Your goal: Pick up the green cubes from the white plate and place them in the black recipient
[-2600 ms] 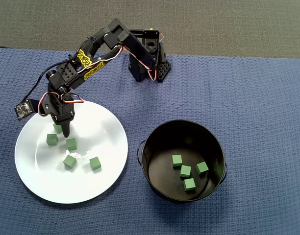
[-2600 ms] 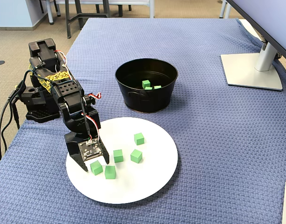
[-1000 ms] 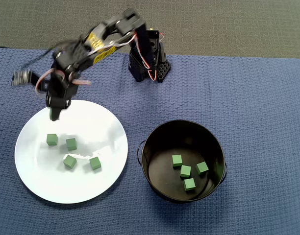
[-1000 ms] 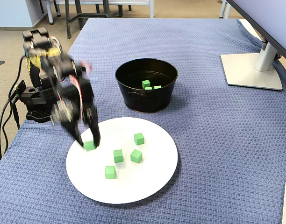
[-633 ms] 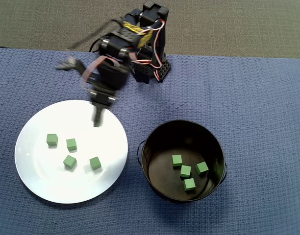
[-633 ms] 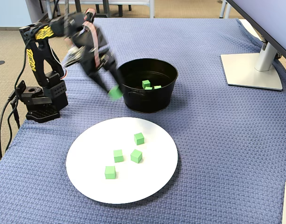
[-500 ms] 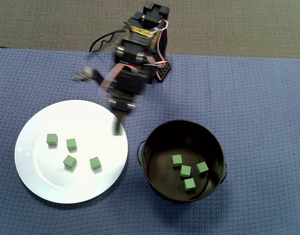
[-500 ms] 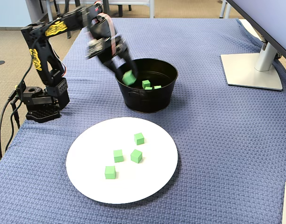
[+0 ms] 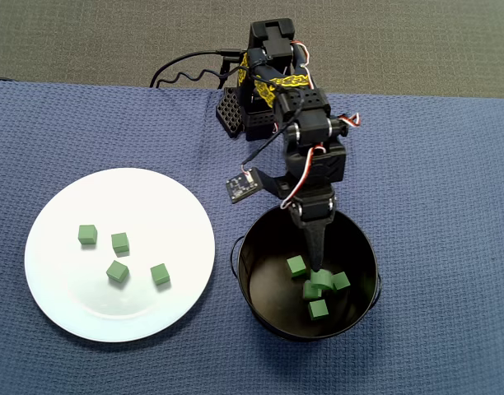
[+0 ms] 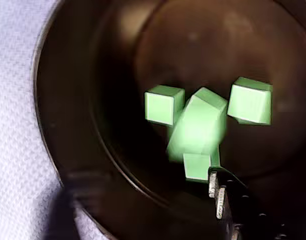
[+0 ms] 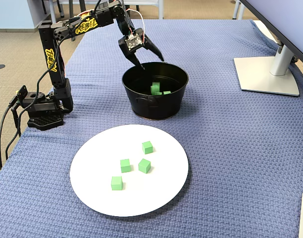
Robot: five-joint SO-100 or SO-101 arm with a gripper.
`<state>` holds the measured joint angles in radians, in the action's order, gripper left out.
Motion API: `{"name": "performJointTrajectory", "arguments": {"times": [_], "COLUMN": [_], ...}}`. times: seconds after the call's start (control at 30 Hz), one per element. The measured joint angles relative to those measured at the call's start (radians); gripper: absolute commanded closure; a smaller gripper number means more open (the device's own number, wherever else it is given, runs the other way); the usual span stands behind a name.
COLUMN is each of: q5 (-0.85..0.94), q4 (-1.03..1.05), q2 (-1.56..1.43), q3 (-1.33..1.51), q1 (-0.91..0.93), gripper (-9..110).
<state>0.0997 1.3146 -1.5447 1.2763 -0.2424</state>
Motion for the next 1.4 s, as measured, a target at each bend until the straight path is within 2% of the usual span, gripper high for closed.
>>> {"name": "performJointTrajectory", "arguments": {"times": [0.17, 0.4, 0.53, 0.87, 1.2, 1.4], "q5": [0.144, 0.331, 0.457, 0.729, 1.083, 1.147], "q4": [0.035, -0.023, -0.029, -0.029, -0.040, -0.091], "q2": [-0.055, -0.044, 0.063, 0.250, 0.380, 0.436], "q3": [-0.006, -0.049, -0.083, -0.086, -0.086, -0.114], "q1": [0.156, 0.600, 0.770, 0.882, 0.973, 1.017], "gripper": [74, 77, 77, 79, 79, 80]}}
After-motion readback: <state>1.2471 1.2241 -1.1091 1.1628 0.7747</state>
